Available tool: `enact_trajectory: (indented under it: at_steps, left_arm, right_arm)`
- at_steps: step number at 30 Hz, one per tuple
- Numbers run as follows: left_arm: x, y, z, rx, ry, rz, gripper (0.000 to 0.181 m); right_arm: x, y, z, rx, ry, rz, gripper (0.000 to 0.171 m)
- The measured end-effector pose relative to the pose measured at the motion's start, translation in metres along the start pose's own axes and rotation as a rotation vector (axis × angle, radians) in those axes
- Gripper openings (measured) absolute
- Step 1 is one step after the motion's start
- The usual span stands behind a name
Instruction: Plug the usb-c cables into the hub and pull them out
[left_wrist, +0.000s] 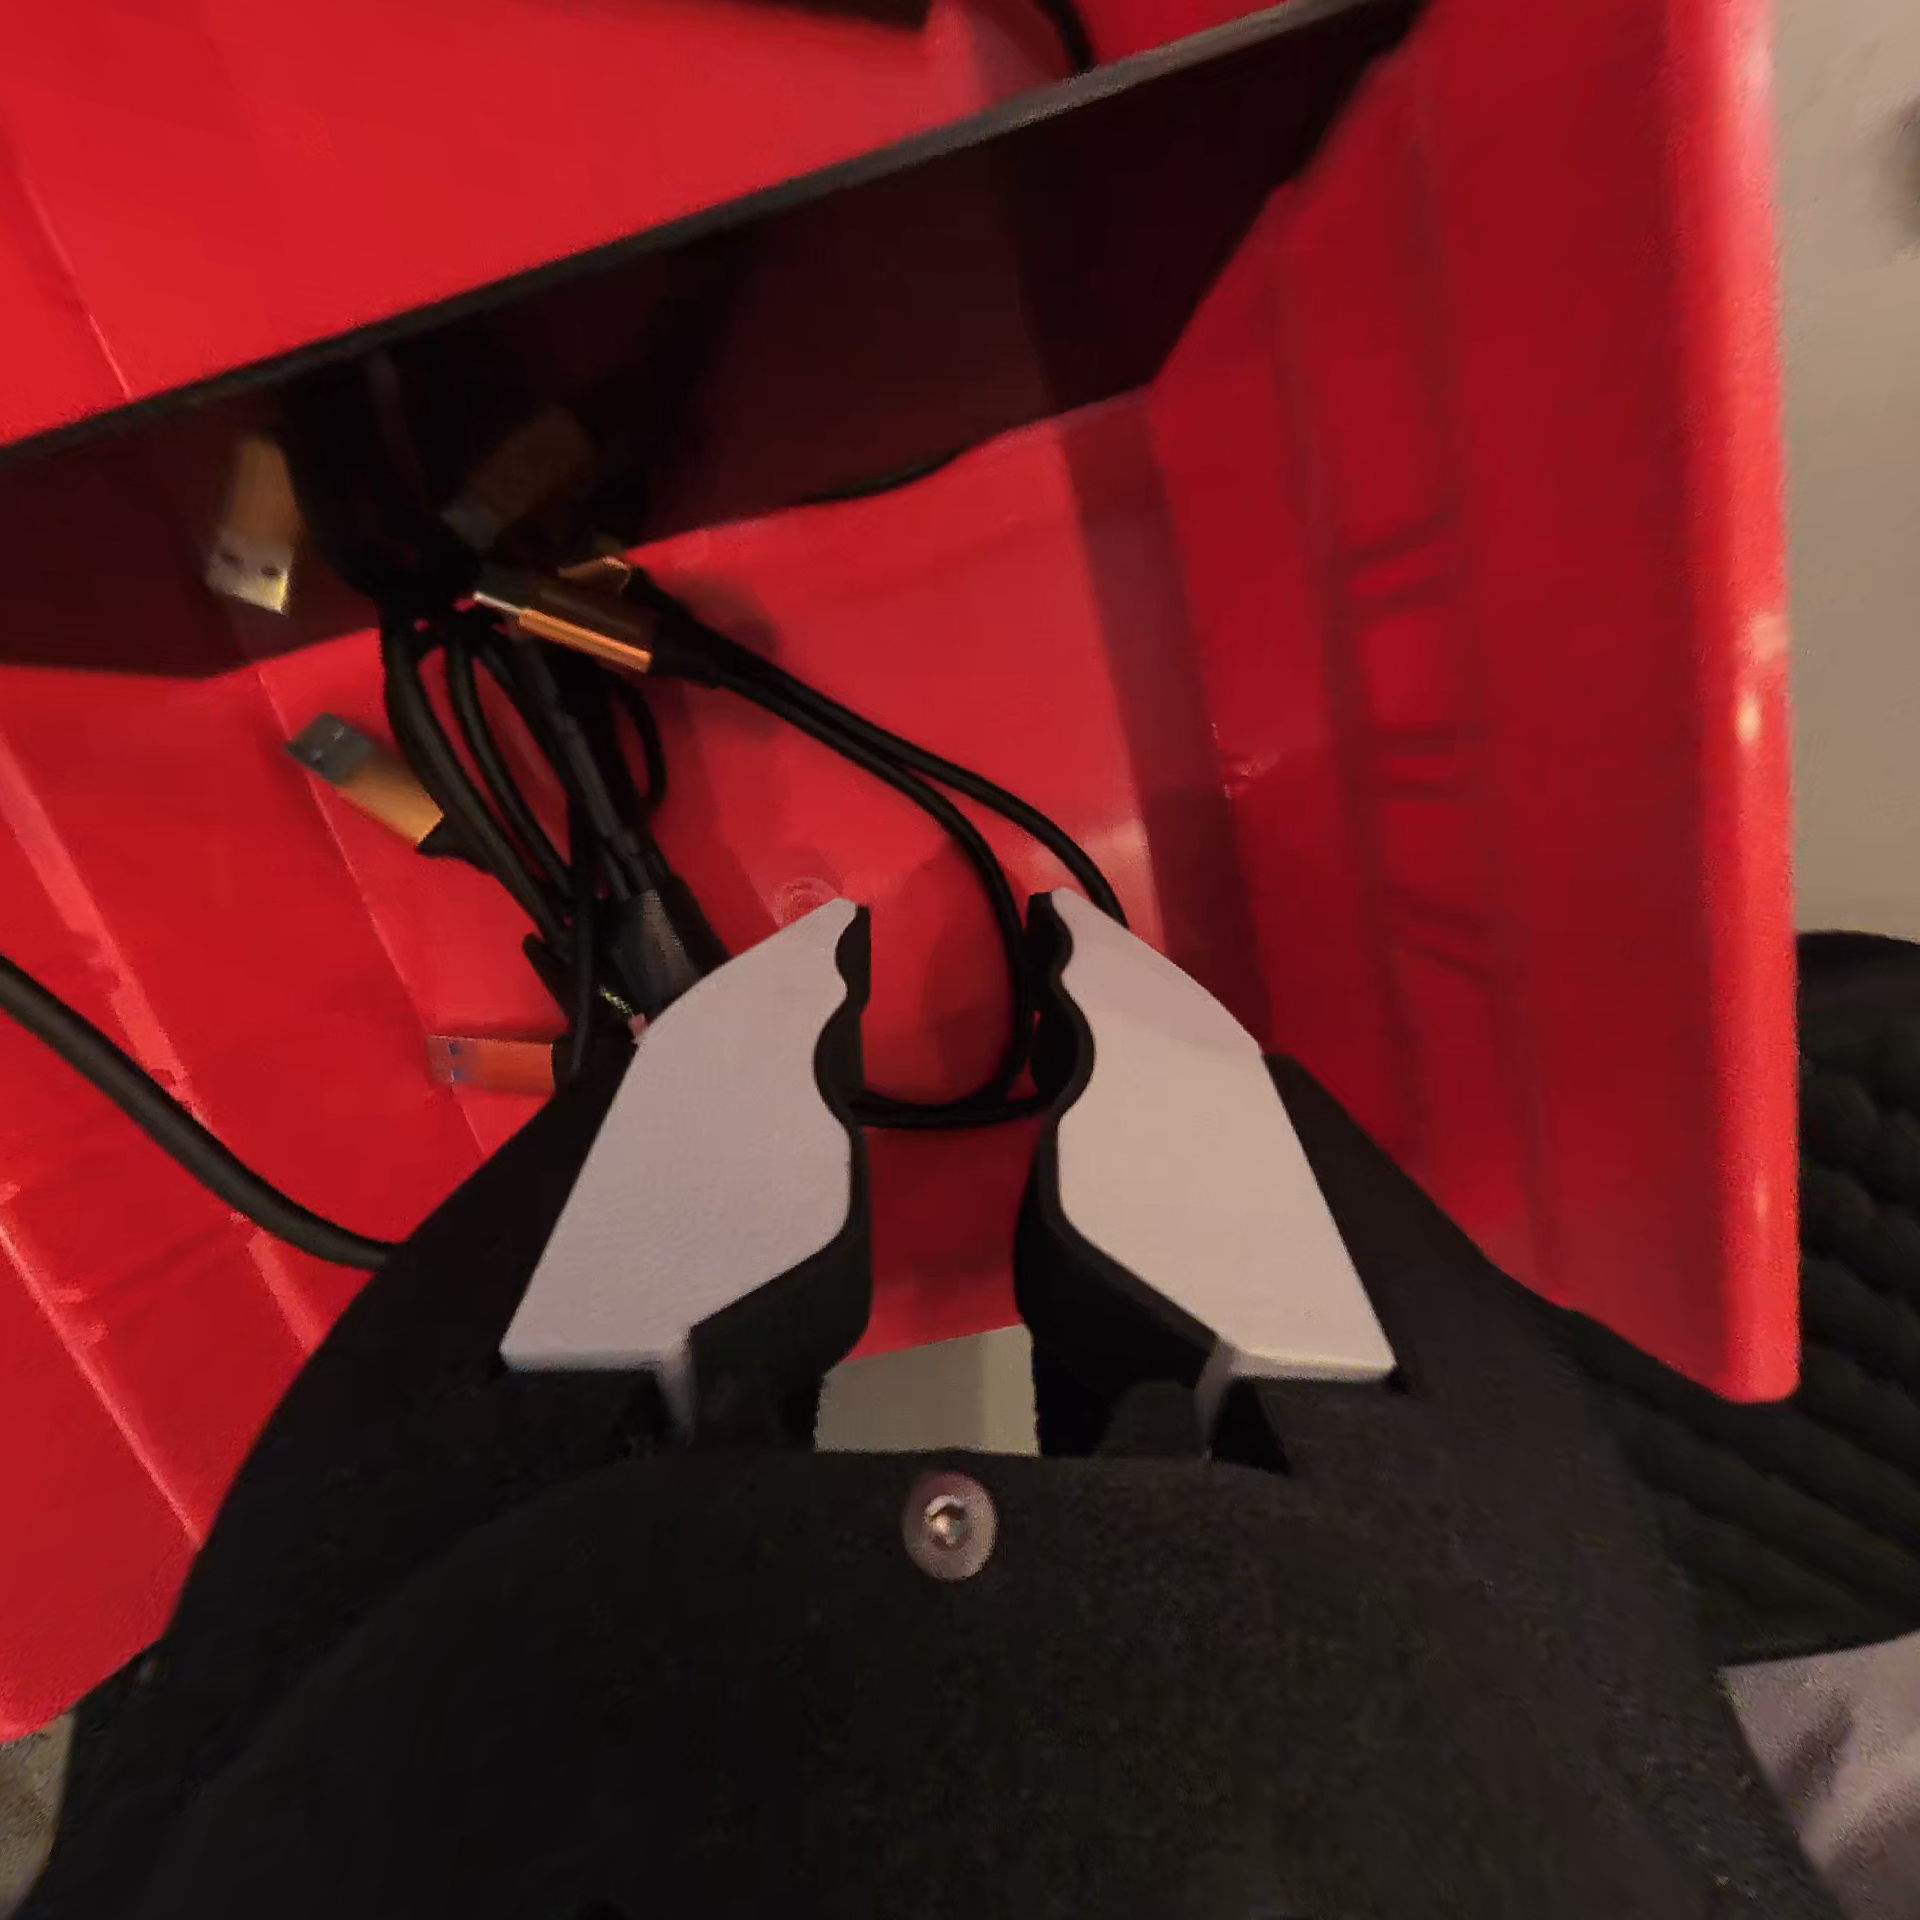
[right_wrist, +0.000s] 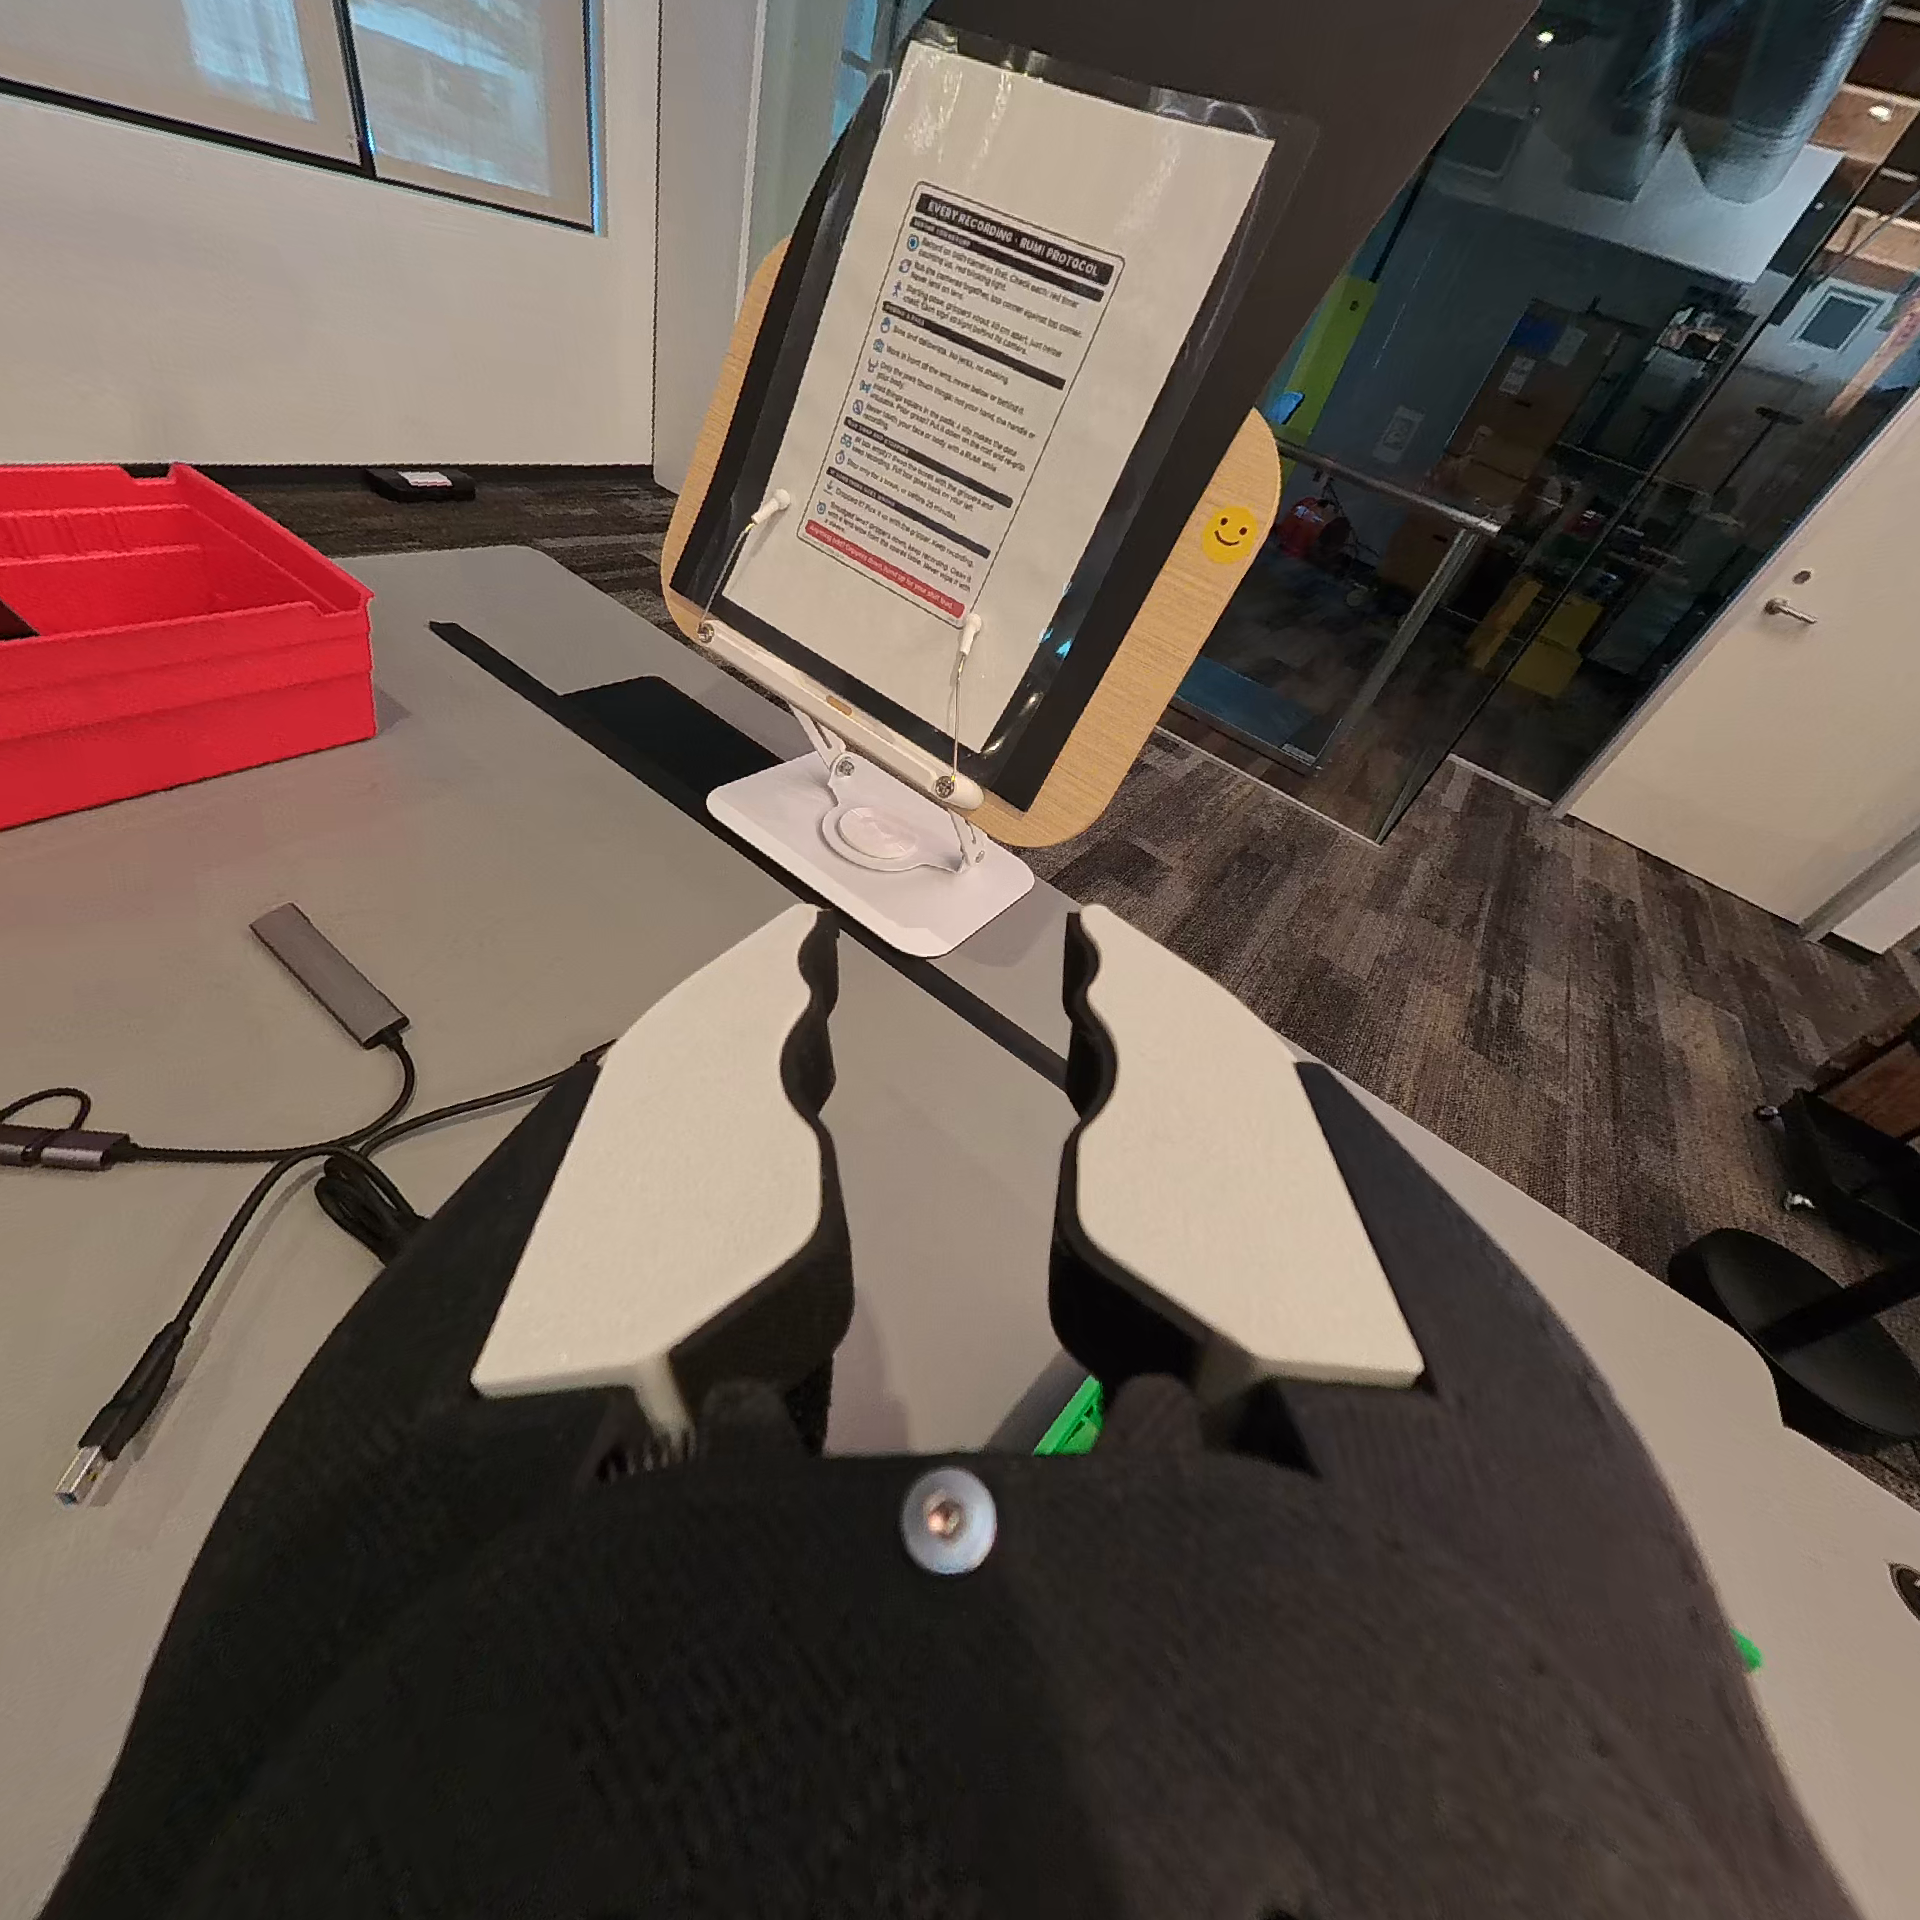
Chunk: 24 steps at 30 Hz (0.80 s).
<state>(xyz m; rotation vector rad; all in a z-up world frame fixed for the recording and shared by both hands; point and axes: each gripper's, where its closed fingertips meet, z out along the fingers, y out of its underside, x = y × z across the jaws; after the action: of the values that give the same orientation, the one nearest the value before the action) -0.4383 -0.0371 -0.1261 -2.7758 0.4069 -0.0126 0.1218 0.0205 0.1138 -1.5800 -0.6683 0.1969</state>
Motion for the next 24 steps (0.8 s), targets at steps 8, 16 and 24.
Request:
enact_trajectory:
  at_steps: [8,16,24]
  left_arm:
    - [0.001,0.002,0.011,-0.068,0.035,-0.112,0.028]
    - [-0.002,0.009,0.026,-0.169,0.029,-0.125,0.018]
    - [-0.002,0.009,0.024,-0.180,0.077,-0.118,0.005]
  right_arm:
    - [0.002,0.000,-0.002,0.007,0.000,0.005,0.043]
    - [0.005,0.000,-0.006,0.020,0.000,0.016,0.043]
    - [0.009,0.000,-0.009,0.032,0.006,0.027,0.042]
